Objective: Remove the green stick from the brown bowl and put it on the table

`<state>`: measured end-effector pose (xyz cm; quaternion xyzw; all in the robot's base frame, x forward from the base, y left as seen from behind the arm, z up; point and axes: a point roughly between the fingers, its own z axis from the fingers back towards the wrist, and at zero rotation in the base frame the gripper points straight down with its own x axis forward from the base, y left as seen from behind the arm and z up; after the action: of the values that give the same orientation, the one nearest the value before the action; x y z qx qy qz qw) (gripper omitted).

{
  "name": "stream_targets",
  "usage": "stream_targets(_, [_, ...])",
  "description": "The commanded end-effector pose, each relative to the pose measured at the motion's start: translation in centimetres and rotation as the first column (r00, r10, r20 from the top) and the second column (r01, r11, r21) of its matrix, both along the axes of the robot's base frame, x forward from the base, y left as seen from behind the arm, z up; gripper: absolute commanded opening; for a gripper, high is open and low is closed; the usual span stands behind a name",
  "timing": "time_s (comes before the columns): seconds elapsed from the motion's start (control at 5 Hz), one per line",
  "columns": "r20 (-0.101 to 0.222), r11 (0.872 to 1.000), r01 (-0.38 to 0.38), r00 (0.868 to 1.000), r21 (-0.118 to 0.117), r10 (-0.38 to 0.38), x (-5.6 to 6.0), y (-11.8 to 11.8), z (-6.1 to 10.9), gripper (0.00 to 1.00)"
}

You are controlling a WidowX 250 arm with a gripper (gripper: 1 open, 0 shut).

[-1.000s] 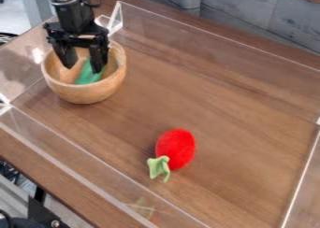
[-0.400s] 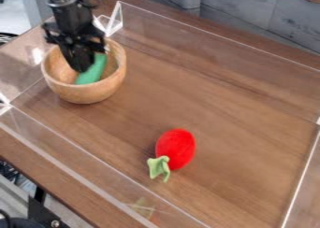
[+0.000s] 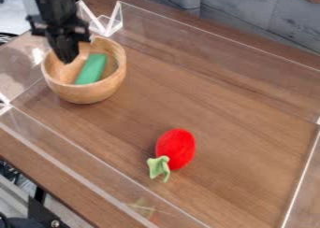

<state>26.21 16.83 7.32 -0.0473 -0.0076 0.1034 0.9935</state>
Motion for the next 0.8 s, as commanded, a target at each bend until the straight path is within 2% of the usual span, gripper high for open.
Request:
stream_targets(0.0, [0.073,0.999,-0.023,0.997,0.042,0.02,1.5,-0.5,4.1,0.0])
stream_targets(0.2, [0.076,0.998,0.044,0.996,0.043,-0.047,2.0,-2.3,4.3,0.0])
stream_targets(0.6, [0.058,0.987,0.157,0.986,0.046,-0.16,1.8,-4.6,3.5,0.0])
